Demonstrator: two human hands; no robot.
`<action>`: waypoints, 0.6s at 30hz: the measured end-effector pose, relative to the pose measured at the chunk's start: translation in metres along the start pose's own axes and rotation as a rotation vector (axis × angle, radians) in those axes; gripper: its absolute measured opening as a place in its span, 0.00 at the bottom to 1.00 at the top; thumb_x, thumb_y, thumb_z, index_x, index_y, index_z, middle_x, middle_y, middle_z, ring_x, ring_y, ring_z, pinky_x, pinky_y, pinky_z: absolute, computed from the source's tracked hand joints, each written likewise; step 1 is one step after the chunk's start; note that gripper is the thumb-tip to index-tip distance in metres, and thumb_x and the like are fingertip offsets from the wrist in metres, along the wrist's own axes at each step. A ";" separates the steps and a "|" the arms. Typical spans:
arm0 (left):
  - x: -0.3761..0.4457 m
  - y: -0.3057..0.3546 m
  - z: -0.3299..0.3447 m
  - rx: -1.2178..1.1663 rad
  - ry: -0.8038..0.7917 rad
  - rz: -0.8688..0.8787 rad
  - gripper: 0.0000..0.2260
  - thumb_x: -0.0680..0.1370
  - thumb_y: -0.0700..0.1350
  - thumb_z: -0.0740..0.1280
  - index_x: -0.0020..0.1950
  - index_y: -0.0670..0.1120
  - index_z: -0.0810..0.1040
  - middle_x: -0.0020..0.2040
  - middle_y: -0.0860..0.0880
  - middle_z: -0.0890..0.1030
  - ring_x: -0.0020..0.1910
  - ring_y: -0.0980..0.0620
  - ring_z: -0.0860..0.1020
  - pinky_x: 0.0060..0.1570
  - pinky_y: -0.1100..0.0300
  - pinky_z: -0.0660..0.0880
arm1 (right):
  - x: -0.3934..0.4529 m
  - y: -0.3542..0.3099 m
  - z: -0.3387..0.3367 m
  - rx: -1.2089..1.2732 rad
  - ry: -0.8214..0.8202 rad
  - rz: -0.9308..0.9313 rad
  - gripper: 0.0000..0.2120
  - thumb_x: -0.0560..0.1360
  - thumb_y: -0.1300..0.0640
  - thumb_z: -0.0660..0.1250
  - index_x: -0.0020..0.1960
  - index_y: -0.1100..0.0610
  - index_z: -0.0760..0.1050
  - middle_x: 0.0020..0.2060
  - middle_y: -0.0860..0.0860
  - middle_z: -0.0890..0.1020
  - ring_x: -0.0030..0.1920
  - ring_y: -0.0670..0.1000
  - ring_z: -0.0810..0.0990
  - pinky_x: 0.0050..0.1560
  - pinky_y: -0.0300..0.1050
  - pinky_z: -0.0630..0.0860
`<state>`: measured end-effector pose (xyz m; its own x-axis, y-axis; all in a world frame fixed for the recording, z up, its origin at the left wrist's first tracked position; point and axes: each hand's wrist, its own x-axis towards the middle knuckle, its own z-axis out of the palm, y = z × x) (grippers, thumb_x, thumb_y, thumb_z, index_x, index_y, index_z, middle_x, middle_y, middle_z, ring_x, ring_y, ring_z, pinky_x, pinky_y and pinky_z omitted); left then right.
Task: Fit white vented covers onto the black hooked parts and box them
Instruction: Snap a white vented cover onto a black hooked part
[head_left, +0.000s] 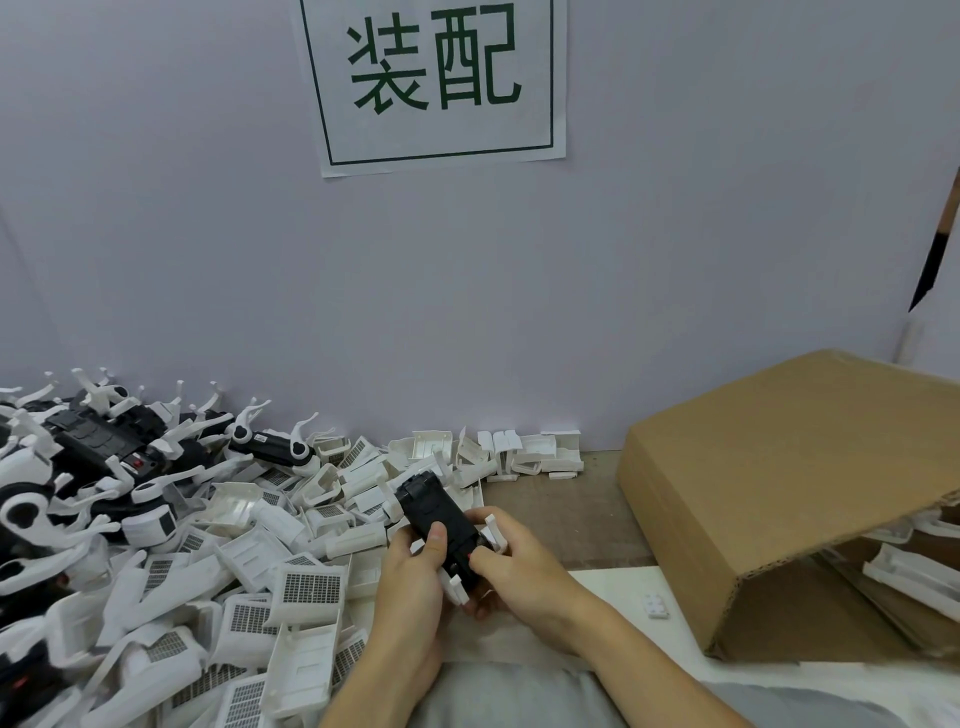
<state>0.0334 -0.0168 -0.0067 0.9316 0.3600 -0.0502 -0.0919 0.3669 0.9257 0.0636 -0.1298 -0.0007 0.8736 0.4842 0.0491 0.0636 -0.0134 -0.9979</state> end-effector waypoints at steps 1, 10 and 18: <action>0.000 0.000 0.000 0.002 0.007 0.002 0.07 0.84 0.42 0.62 0.58 0.44 0.78 0.36 0.46 0.85 0.33 0.46 0.81 0.33 0.53 0.74 | -0.001 -0.001 0.000 0.005 -0.001 0.004 0.12 0.78 0.65 0.59 0.55 0.52 0.74 0.35 0.54 0.81 0.29 0.51 0.77 0.31 0.42 0.74; 0.003 0.000 -0.001 0.000 0.010 -0.009 0.06 0.83 0.42 0.63 0.57 0.44 0.79 0.45 0.41 0.86 0.42 0.41 0.82 0.38 0.51 0.75 | -0.004 -0.004 0.001 0.026 0.011 0.045 0.11 0.78 0.64 0.61 0.56 0.52 0.74 0.35 0.52 0.82 0.29 0.51 0.78 0.32 0.41 0.73; 0.003 -0.001 0.000 0.031 0.002 0.006 0.06 0.83 0.40 0.63 0.56 0.42 0.78 0.29 0.46 0.80 0.24 0.51 0.77 0.35 0.53 0.74 | -0.002 -0.006 0.002 0.056 -0.001 0.054 0.19 0.66 0.57 0.62 0.57 0.54 0.75 0.35 0.53 0.81 0.30 0.51 0.76 0.30 0.41 0.71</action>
<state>0.0358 -0.0161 -0.0082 0.9304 0.3637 -0.0450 -0.0868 0.3379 0.9372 0.0602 -0.1292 0.0046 0.8746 0.4849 -0.0051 -0.0108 0.0089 -0.9999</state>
